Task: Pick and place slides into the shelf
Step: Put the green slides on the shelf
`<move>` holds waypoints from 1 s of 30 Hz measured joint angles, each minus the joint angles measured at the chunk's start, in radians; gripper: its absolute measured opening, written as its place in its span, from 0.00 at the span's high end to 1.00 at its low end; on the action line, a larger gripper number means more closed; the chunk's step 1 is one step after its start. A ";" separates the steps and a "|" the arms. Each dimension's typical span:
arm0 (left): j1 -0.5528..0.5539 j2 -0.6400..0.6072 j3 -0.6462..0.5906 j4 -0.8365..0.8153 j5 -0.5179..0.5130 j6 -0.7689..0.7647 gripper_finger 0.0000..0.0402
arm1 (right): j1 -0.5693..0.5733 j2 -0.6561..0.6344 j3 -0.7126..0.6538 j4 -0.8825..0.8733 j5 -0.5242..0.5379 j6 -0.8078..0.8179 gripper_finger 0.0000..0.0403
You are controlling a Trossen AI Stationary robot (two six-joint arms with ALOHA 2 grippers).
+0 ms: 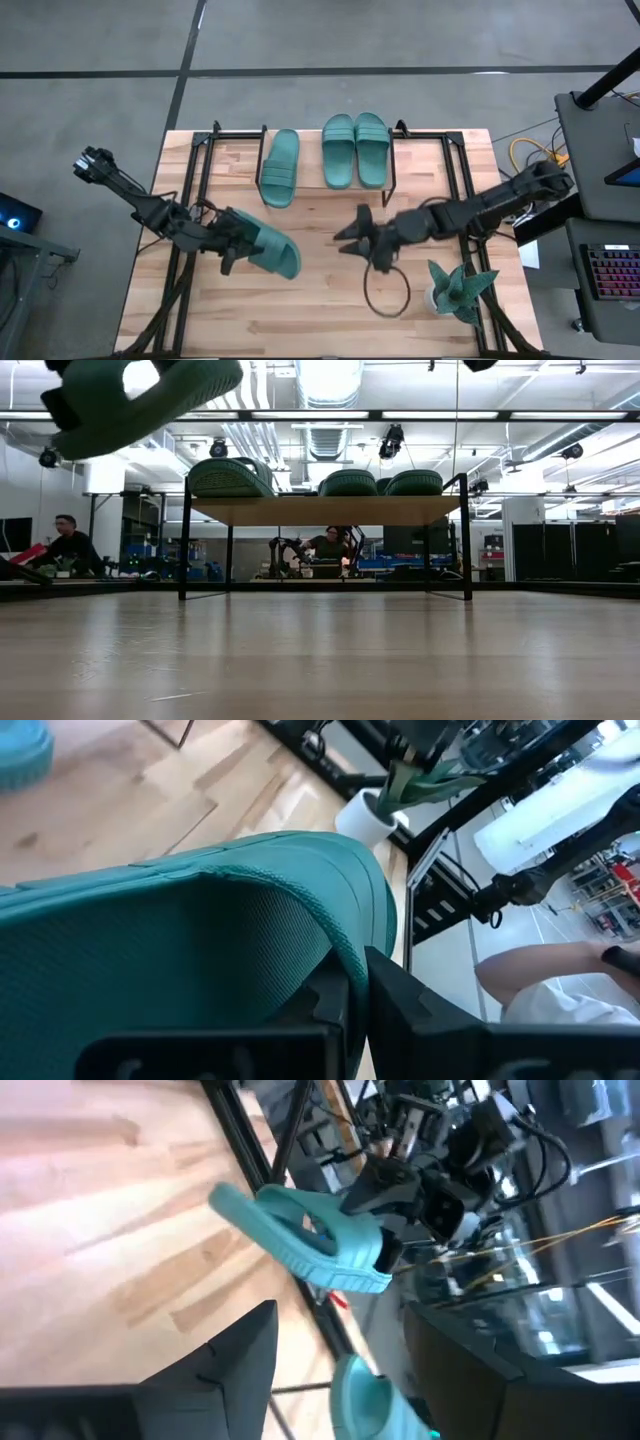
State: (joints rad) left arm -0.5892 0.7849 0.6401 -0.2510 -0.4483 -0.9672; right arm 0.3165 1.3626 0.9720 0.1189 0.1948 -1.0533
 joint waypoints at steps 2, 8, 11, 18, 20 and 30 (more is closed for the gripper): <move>0.000 0.005 0.011 0.009 -0.006 0.031 1.00 | 0.048 0.017 0.000 0.030 0.063 -0.037 0.50; 0.000 0.065 0.024 0.149 0.044 0.156 1.00 | 0.143 0.098 0.013 0.097 0.119 -0.159 0.52; -0.001 0.095 0.029 0.161 0.059 0.163 1.00 | 0.181 0.169 0.042 0.136 0.212 -0.260 0.51; 0.000 0.133 0.030 0.165 0.061 0.163 1.00 | 0.205 0.352 0.164 0.162 0.312 -0.395 0.51; 0.000 0.131 0.031 0.166 0.063 0.163 1.00 | 0.206 0.391 0.207 0.162 0.376 -0.398 0.51; 0.000 0.112 0.031 0.168 0.065 0.163 1.00 | 0.205 0.499 0.376 -0.060 0.464 -0.391 0.52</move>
State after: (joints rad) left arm -0.5892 0.8970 0.6708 -0.0828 -0.3831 -0.8040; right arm 0.5213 1.8619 1.3476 0.0586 0.6586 -1.4442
